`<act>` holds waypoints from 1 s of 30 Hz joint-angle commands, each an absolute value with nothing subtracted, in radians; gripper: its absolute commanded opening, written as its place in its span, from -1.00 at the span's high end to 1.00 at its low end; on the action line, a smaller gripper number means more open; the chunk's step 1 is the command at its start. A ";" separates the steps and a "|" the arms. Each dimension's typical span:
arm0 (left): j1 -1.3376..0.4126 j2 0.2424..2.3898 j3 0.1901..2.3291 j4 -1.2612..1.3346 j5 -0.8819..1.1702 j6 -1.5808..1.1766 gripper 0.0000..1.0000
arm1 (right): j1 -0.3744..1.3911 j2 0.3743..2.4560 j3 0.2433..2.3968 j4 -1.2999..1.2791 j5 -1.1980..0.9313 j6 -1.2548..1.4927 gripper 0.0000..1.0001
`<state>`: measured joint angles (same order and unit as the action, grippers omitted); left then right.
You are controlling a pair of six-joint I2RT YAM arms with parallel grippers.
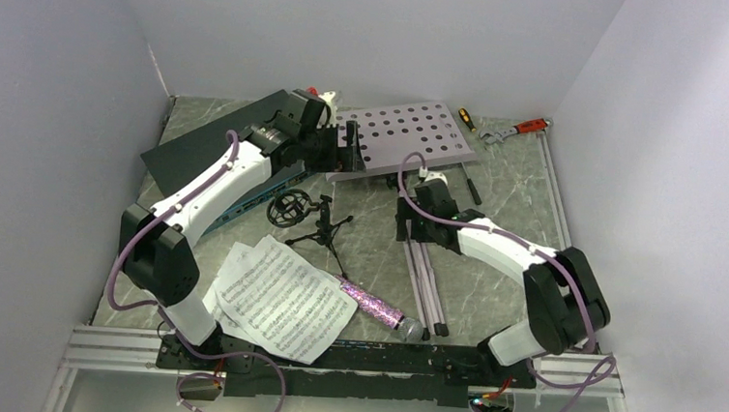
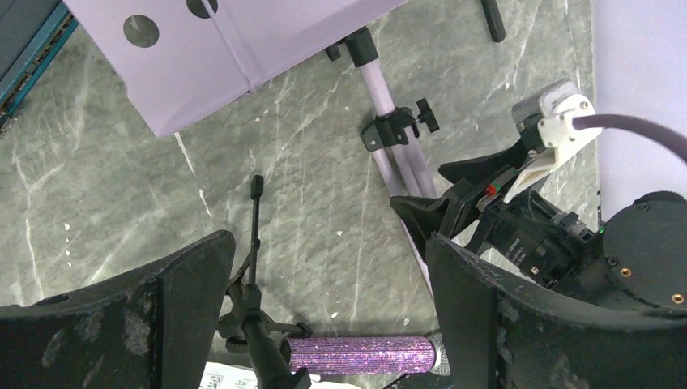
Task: Set up the instrument practice props
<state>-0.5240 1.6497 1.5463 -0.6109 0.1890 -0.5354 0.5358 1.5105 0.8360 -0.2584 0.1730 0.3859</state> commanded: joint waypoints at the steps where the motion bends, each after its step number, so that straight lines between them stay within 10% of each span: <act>1: -0.522 1.605 1.537 -0.592 0.151 -0.556 -0.87 | 0.559 1.528 0.878 -0.294 0.227 0.351 -0.53; 30: -0.219 1.801 1.485 -0.355 0.523 -0.762 -0.74 | 0.558 1.485 0.776 -0.266 0.144 0.395 -0.32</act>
